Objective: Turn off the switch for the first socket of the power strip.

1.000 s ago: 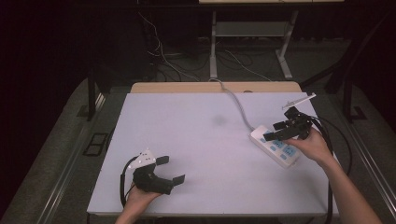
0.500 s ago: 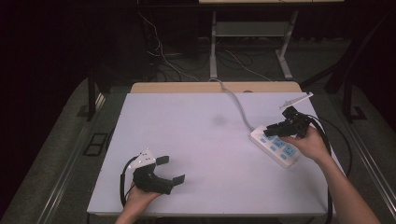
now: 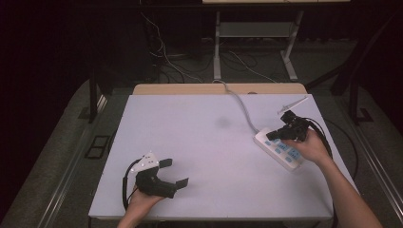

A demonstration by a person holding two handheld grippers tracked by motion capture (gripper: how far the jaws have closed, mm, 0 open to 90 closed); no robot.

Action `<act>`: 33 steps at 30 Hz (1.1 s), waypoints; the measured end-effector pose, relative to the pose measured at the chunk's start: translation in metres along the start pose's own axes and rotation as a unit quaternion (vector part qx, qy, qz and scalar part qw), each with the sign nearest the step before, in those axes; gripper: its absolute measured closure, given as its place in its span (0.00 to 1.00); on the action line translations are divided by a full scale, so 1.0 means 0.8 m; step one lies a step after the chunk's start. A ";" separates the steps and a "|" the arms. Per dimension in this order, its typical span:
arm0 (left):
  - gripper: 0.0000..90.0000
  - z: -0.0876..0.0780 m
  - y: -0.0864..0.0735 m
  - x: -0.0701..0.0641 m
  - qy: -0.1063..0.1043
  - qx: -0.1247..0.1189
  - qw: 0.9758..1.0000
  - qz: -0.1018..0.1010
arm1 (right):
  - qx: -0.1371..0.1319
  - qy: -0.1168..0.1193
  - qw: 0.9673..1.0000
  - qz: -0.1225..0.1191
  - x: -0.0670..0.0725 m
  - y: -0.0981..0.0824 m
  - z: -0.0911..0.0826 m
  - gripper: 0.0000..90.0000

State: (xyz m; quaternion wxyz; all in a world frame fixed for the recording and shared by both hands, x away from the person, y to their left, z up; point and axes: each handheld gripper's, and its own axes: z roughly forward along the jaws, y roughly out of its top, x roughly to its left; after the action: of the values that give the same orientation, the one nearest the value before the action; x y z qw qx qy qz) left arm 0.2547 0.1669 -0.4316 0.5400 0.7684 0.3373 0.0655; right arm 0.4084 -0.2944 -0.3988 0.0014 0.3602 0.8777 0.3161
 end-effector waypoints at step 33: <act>0.00 0.001 0.000 0.000 -0.001 0.003 1.000 0.002 | 0.021 -0.004 1.000 -0.010 -0.001 -0.002 0.016 1.00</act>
State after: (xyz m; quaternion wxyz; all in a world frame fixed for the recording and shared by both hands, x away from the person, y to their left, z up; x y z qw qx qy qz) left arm 0.2546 0.1664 -0.4318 0.5379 0.7707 0.3353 0.0655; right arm 0.4107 -0.2886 -0.4102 0.0007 0.3530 0.8875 0.2962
